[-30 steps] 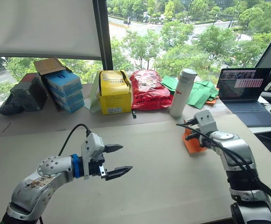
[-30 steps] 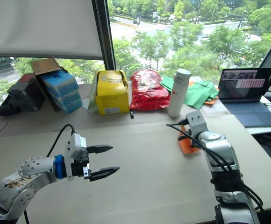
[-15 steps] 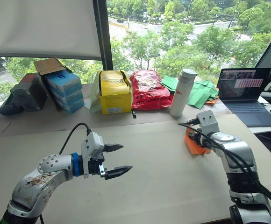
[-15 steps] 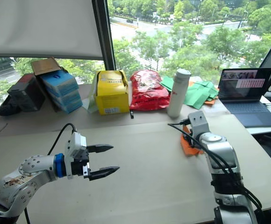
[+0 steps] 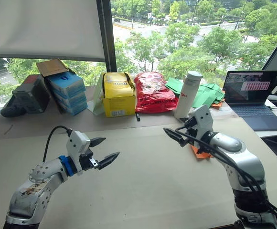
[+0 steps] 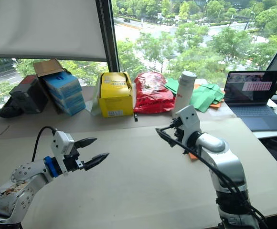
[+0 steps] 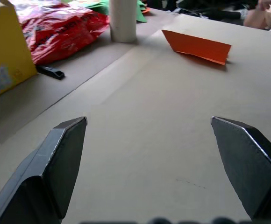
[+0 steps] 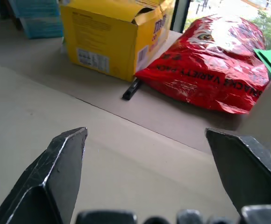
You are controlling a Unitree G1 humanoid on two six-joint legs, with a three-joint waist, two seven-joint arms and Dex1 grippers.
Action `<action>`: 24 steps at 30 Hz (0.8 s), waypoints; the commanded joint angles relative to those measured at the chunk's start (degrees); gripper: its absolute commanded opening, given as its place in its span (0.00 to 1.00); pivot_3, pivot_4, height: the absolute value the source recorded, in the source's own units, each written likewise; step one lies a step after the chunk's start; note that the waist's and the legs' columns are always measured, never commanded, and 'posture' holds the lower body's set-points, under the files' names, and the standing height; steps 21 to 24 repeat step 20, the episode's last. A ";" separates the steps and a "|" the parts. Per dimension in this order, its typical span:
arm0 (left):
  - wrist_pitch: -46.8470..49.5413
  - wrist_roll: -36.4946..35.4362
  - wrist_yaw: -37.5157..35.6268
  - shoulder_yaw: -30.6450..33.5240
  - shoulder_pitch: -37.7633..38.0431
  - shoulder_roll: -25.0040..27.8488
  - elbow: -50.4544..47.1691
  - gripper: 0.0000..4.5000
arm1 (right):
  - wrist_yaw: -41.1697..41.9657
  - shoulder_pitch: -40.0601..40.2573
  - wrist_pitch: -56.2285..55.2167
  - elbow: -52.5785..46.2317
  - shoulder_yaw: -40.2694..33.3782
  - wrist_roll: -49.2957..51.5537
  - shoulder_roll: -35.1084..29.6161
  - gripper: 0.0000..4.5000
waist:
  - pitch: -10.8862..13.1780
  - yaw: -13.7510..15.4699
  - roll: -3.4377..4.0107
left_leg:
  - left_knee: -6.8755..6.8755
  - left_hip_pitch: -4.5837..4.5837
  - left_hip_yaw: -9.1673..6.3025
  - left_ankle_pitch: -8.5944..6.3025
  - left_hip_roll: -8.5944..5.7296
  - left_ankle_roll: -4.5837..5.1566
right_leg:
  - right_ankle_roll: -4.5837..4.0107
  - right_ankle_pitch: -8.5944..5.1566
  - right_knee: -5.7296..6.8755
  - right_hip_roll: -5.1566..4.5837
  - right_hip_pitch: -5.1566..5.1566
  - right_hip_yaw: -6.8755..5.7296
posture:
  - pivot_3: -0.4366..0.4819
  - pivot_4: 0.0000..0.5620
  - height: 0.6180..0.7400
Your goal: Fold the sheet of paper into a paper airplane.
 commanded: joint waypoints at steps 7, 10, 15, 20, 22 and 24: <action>-7.59 6.43 10.84 3.63 4.31 -7.12 3.84 1.00 | 0.23 9.47 -19.77 5.30 6.14 -4.16 3.46 0.98 | -0.01 0.02 -0.01 | 0.01 0.13 0.07 0.03 -0.01 -0.05 | 0.00 0.02 0.05 0.00 0.03 0.00 | 0.48 0.27 1.00; -8.20 6.58 10.80 3.41 4.30 -7.60 4.32 1.00 | 0.02 9.61 -21.16 6.81 6.43 -3.93 4.37 0.98 | -0.01 -0.01 -0.01 | -0.02 0.21 0.06 0.02 0.00 -0.05 | 0.00 0.01 0.04 0.01 0.12 0.01 | 0.48 0.27 1.00; -9.60 6.91 10.92 3.23 4.14 -7.80 4.67 1.00 | 0.26 9.51 -22.06 7.80 6.67 -4.07 4.51 0.98 | -0.01 -0.02 -0.01 | -0.02 0.19 0.09 0.02 0.00 -0.04 | 0.00 0.01 0.05 0.01 0.08 0.00 | 0.48 0.27 1.00; -10.24 7.59 10.07 2.64 3.86 -6.90 4.56 1.00 | 0.21 9.31 -22.36 8.52 6.68 -3.89 4.79 0.98 | -0.01 -0.02 -0.01 | -0.02 0.19 0.09 0.02 0.00 -0.04 | 0.00 0.01 0.05 0.01 0.08 0.00 | 0.48 0.27 1.00; -10.24 7.59 10.07 2.64 3.86 -6.90 4.56 1.00 | 0.21 9.31 -22.36 8.52 6.68 -3.89 4.79 0.98 | -0.01 -0.02 -0.01 | -0.02 0.19 0.09 0.02 0.00 -0.04 | 0.00 0.01 0.05 0.01 0.08 0.00 | 0.48 0.27 1.00; -10.24 7.59 10.07 2.64 3.86 -6.90 4.56 1.00 | 0.21 9.31 -22.36 8.52 6.68 -3.89 4.79 0.98 | -0.01 -0.02 -0.01 | -0.02 0.19 0.09 0.02 0.00 -0.04 | 0.00 0.01 0.05 0.01 0.08 0.00 | 0.48 0.27 1.00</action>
